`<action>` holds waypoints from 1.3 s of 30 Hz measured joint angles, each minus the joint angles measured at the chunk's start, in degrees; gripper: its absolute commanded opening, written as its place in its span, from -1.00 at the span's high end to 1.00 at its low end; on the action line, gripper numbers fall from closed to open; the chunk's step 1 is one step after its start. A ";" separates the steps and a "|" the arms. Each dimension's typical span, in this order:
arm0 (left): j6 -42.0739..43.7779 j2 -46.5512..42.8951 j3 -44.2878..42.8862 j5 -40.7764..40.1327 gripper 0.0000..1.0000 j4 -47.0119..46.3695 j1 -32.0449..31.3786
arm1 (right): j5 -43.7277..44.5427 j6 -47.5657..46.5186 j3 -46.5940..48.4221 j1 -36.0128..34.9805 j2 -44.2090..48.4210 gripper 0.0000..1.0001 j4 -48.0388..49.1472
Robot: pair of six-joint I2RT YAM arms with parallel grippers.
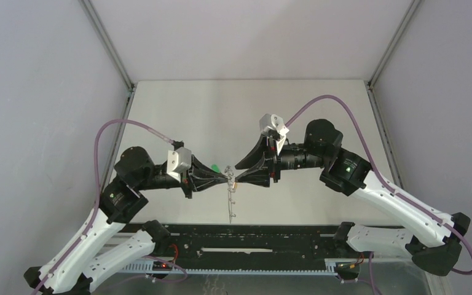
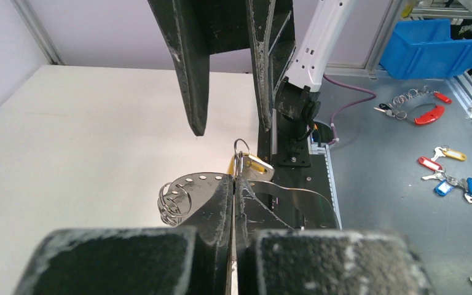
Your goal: Put the keys on the keyring
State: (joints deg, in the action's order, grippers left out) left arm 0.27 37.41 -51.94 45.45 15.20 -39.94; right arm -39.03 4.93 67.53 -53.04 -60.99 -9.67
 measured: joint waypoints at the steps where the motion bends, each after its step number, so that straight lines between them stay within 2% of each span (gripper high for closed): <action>1: -0.09 -0.15 0.00 -0.13 0.99 -0.17 0.00 | -0.55 0.52 -0.15 0.09 0.00 0.10 0.20; 6: -0.13 -1.11 0.04 -0.50 0.99 -0.96 0.00 | -1.84 3.04 -0.70 0.44 -0.02 0.51 0.55; 8: -0.13 -1.36 0.04 -0.61 0.99 -1.11 0.00 | -2.14 4.17 -0.79 0.57 -0.09 0.57 0.81; 11: -0.13 -1.42 0.04 -0.94 0.99 -1.18 0.00 | -2.71 5.73 -0.81 0.81 -0.39 0.58 1.81; 16: 0.31 -1.49 0.04 -1.81 0.99 -1.20 0.07 | -3.58 7.43 -0.81 0.92 -1.05 0.46 2.34; 20: 1.20 -1.70 0.07 -2.45 0.99 -1.20 0.04 | -3.98 8.44 -0.83 1.01 -1.42 0.49 2.36; 26: 2.36 -2.05 0.09 -3.34 0.99 -1.38 0.07 | -5.05 9.92 -0.83 1.33 -2.14 1.00 3.08; 39: 3.34 -2.10 0.09 -3.30 0.99 -1.66 0.11 | -6.93 12.35 -0.94 2.78 -3.82 1.00 3.65</action>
State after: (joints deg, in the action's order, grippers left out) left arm 3.62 35.31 -51.86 42.15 13.54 -39.83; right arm -45.95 17.28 66.59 -50.26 -64.82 -6.02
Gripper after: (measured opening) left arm 0.011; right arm 0.006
